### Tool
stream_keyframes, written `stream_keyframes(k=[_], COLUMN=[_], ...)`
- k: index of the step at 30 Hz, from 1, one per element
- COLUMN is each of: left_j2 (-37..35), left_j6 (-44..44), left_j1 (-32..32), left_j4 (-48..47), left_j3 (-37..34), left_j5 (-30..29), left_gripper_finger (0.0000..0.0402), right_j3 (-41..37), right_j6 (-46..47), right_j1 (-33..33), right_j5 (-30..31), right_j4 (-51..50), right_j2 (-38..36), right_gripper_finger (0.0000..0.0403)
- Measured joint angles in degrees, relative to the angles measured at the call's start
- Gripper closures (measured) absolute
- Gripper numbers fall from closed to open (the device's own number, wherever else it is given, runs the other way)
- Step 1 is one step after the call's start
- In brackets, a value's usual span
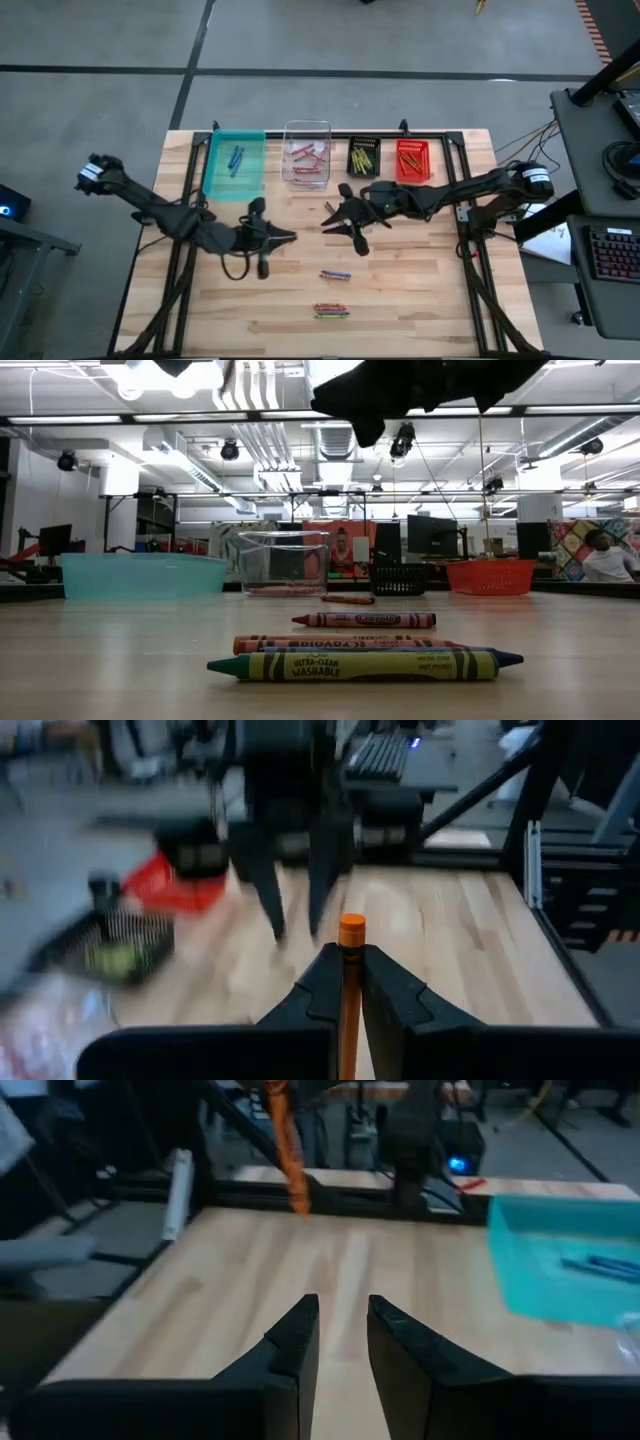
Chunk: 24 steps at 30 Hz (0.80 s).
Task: Sort crayons
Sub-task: Put the orange crayon into the orange bin
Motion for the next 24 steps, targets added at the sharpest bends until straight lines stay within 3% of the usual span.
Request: stream_keyframes(k=[7,24], left_j2=[5.2,7.02], left_j6=[13.19,13.72], left_j1=[5.95,7.39], left_j4=[14.37,17.72], left_j3=[-0.14,-0.14], left_j5=[9.39,9.4], left_gripper_finger=[0.0401,0.0402], right_j3=[-0.03,-0.02], right_j6=[2.46,1.04], right_j1=[1.1,1.88], right_j5=[-1.34,-2.34], right_j4=[6.2,8.39], right_j2=[2.52,2.68], right_gripper_finger=[0.0326,0.0326])
